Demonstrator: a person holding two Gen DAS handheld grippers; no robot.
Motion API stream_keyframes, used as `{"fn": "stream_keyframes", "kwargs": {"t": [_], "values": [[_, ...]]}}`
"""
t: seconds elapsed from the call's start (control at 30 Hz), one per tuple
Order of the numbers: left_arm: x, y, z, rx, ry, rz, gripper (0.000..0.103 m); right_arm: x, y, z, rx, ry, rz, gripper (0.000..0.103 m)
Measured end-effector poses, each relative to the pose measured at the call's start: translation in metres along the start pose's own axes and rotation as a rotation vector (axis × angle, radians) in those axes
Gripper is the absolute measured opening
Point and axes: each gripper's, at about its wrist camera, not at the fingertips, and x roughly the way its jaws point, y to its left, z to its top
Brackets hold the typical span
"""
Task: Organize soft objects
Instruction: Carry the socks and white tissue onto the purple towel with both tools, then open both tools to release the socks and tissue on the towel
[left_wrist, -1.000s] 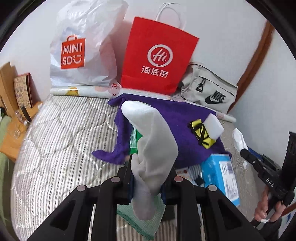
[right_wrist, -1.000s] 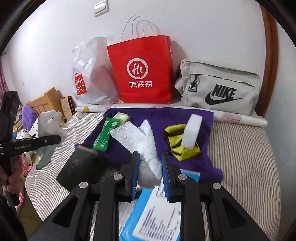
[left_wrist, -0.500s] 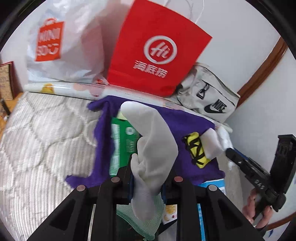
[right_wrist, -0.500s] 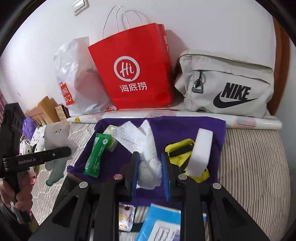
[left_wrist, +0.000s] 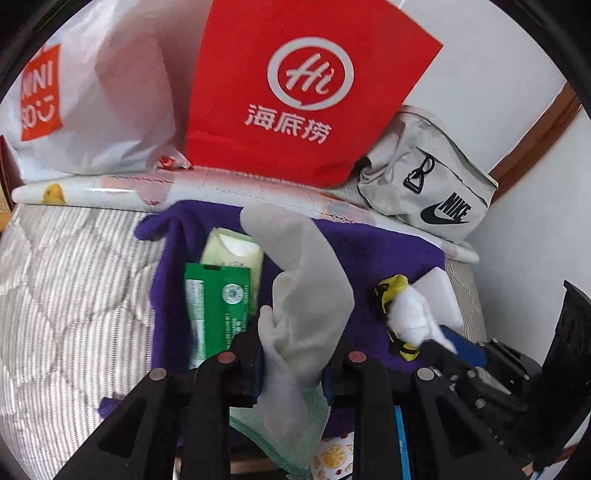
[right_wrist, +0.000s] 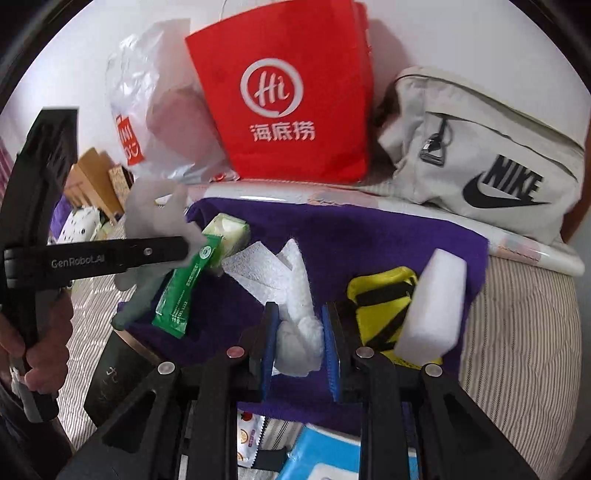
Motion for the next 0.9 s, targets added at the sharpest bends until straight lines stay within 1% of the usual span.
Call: {"fn": "stream_keyframes", "kwargs": {"t": [0.03, 0.13, 0.17, 0.23, 0.3, 0.33, 0.4, 0.43, 0.5, 0.53, 0.57, 0.6, 0.63, 0.67, 0.7, 0.73, 0.77, 0.8, 0.87, 0.9], "values": [[0.004, -0.002, 0.001, 0.008, 0.01, -0.005, 0.025, 0.003, 0.002, 0.001, -0.013, 0.008, -0.004, 0.024], [0.017, -0.009, 0.002, 0.057, 0.027, 0.067, 0.025, 0.012, 0.008, 0.004, -0.035, 0.025, -0.021, 0.025], [0.021, -0.01, 0.001, 0.073, 0.04, 0.073, 0.025, 0.016, 0.008, 0.003, -0.042, 0.041, -0.012, 0.026], [0.025, -0.007, 0.003, 0.044, 0.052, 0.045, 0.025, 0.022, 0.008, 0.004, -0.037, 0.065, -0.008, 0.026], [0.029, -0.006, 0.004, 0.025, 0.067, 0.048, 0.025, 0.028, 0.008, 0.004, -0.031, 0.08, 0.002, 0.026], [0.031, -0.006, 0.005, 0.025, 0.068, 0.041, 0.025, 0.031, 0.009, 0.004, -0.033, 0.081, -0.001, 0.026], [0.036, -0.008, 0.007, 0.031, 0.078, 0.058, 0.025, 0.038, 0.01, 0.004, -0.034, 0.093, -0.029, 0.026], [0.038, -0.01, 0.007, 0.041, 0.079, 0.072, 0.025, 0.042, 0.011, 0.004, -0.056, 0.108, -0.038, 0.026], [0.042, -0.012, 0.008, 0.039, 0.086, 0.06, 0.026, 0.044, 0.011, 0.003, -0.056, 0.102, -0.055, 0.026], [0.045, -0.013, 0.007, 0.054, 0.093, 0.059, 0.027, 0.045, 0.009, 0.002, -0.044, 0.101, -0.058, 0.026], [0.05, -0.013, 0.009, 0.051, 0.108, 0.066, 0.027, 0.047, 0.009, 0.001, -0.036, 0.112, -0.04, 0.026], [0.053, -0.013, 0.01, 0.035, 0.116, 0.084, 0.027, 0.047, 0.008, -0.001, -0.029, 0.111, -0.028, 0.03], [0.054, -0.013, 0.009, 0.044, 0.121, 0.102, 0.028, 0.048, 0.009, -0.003, -0.028, 0.111, -0.023, 0.034], [0.056, -0.016, 0.009, 0.07, 0.123, 0.097, 0.029, 0.051, 0.01, -0.006, -0.052, 0.127, -0.032, 0.043], [0.056, -0.016, 0.008, 0.082, 0.124, 0.098, 0.035, 0.052, 0.01, -0.008, -0.061, 0.132, -0.045, 0.049], [0.055, -0.017, 0.007, 0.093, 0.117, 0.106, 0.05, 0.052, 0.009, -0.01, -0.059, 0.129, -0.059, 0.05], [0.055, -0.016, 0.007, 0.095, 0.116, 0.111, 0.059, 0.052, 0.008, -0.012, -0.055, 0.126, -0.069, 0.056], [0.054, -0.015, 0.007, 0.087, 0.11, 0.11, 0.069, 0.052, 0.007, -0.015, -0.058, 0.125, -0.068, 0.063], [0.048, -0.013, 0.008, 0.087, 0.074, 0.08, 0.07, 0.05, 0.003, -0.018, -0.053, 0.12, -0.071, 0.069], [0.046, -0.013, 0.008, 0.09, 0.073, 0.075, 0.073, 0.048, 0.0, -0.018, -0.037, 0.117, -0.069, 0.07]]}}
